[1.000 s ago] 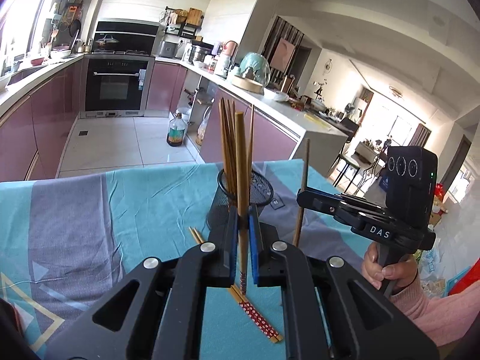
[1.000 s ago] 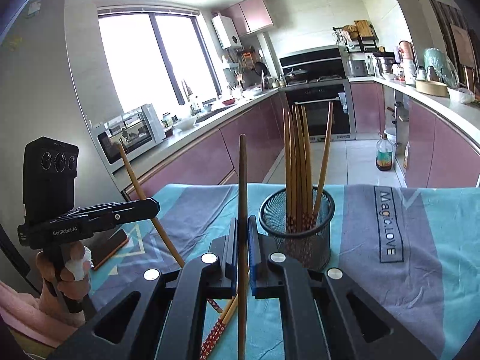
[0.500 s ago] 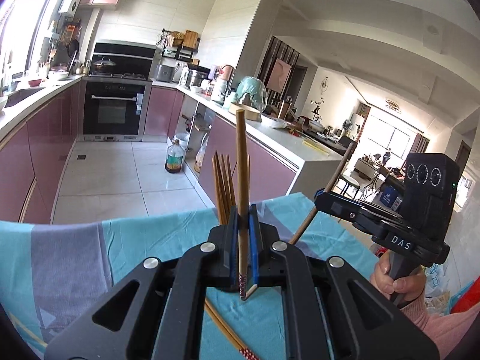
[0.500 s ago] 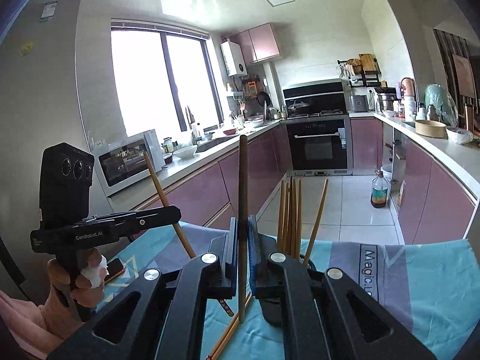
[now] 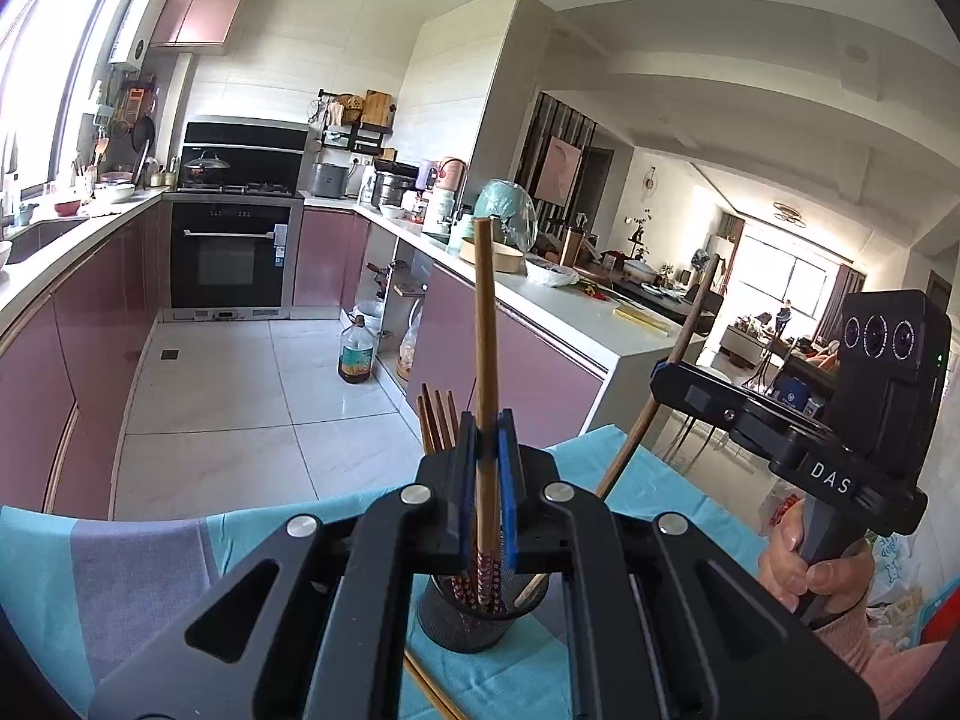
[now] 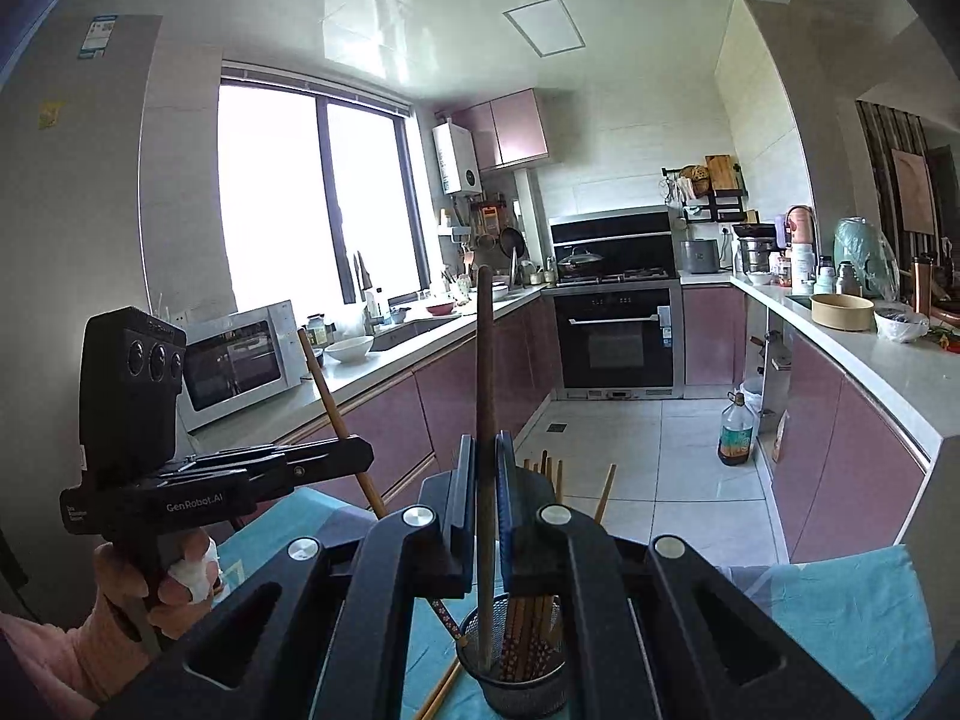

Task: Organize utensils
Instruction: 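Raise the left tool's chopstick over the cup and lower it in while the right tool does likewise, then open the left tool to release its chopstick in the cup while the right tool releases its own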

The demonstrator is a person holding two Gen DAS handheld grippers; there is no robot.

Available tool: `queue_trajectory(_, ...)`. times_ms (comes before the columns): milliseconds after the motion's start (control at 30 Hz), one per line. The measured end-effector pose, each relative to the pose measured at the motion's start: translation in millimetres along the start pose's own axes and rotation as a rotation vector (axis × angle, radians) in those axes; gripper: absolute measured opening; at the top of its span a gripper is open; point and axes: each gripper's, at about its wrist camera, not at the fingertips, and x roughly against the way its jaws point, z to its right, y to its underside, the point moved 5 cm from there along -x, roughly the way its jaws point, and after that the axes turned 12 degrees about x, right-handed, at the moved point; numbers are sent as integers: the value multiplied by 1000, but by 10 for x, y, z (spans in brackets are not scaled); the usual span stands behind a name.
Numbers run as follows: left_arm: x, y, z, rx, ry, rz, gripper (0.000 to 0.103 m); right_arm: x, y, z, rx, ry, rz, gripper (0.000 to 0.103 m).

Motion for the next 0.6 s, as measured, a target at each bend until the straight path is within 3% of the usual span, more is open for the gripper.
queue_trajectory(233,-265,129,2,-36,-58,-60,7,-157,83,75,-7,25,-30,5)
queue_trajectory(600,-647,469,-71,-96,-106,-228,7,-623,529,114,-31,-13,-227,5)
